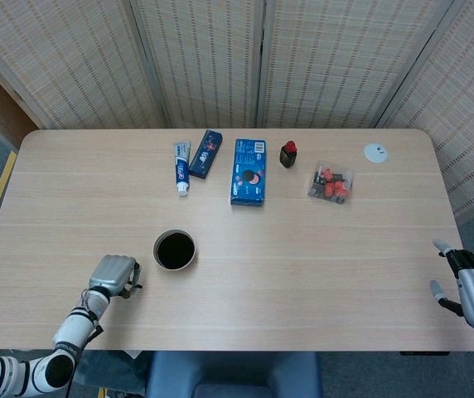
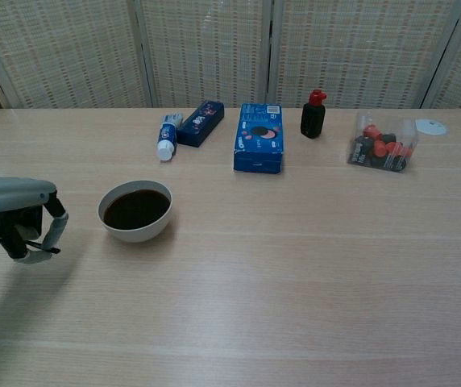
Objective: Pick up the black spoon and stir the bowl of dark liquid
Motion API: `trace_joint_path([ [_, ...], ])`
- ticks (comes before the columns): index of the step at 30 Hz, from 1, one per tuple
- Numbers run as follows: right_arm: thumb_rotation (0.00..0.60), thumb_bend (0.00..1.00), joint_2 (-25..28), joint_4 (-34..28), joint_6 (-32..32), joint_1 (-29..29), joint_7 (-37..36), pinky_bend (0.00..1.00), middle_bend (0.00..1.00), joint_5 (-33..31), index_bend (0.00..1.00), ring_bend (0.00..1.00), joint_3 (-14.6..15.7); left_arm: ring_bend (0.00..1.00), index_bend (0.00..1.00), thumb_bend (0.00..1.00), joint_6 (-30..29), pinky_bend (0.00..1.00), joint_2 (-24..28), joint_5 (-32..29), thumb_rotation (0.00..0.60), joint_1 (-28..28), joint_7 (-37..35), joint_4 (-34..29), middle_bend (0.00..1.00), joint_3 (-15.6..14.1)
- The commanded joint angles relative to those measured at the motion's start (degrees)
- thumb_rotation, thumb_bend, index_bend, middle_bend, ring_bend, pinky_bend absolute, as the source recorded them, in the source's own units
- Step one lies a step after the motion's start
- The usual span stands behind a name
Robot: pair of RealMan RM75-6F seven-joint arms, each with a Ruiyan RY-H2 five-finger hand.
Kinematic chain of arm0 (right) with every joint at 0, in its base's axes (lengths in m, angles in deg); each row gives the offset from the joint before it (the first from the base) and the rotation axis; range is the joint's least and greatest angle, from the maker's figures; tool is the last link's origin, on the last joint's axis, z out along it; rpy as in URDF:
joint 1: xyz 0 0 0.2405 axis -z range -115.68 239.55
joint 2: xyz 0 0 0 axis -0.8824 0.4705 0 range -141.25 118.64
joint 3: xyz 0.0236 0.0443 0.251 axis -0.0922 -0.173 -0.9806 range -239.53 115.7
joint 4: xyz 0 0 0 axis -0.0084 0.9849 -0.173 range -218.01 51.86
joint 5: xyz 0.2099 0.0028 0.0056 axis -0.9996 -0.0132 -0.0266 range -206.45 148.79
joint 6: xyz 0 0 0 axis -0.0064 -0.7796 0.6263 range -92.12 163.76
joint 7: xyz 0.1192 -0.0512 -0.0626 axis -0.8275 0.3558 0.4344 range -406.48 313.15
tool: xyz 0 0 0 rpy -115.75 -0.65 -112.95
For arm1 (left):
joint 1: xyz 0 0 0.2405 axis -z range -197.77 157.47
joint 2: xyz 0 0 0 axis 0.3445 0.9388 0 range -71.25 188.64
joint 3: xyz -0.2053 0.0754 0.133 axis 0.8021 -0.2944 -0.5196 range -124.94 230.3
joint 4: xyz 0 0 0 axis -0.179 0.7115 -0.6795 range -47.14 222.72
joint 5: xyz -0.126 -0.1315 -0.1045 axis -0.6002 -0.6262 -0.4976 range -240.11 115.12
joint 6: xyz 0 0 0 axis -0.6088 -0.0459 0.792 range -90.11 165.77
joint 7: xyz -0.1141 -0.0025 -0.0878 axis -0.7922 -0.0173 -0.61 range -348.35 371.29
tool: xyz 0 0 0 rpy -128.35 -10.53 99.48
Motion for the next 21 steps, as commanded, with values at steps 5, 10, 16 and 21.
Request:
trace_joint_path([
  [5,0.6,0.34,0.0,-0.1,0.0,-0.2,0.1,0.38,0.31,0.3,0.15,0.24,0.0,1.0,0.65,0.38,2.2,1.0,7.1,10.9,0.6,-6.0,-20.9,-0.4,1.0,6.8],
  [10,0.6,0.34,-0.1,-0.2,0.3,-0.4,0.4,0.38,0.31,0.3,0.15,0.24,-0.1,1.0,0.66,0.39,3.9,1.0,7.7,17.1,0.6,-8.1,-33.8,0.5,1.0,10.7],
  [16,0.6,0.34,0.2,-0.5,0.1,-0.4,0.5,0.38,0.31,0.5,0.15,0.24,-0.1,1.0,0.66,0.4,7.1,1.0,6.6,21.3,0.6,-8.0,-43.0,1.9,1.0,13.1],
  [21,0.6,0.34,0.5,-0.6,-0.2,-0.3,0.3,0.38,0.31,0.3,0.15,0.24,-0.3,1.0,0.66,0.43,10.9,1.0,5.7,21.9,0.6,-7.2,-51.1,2.1,1.0,15.8],
])
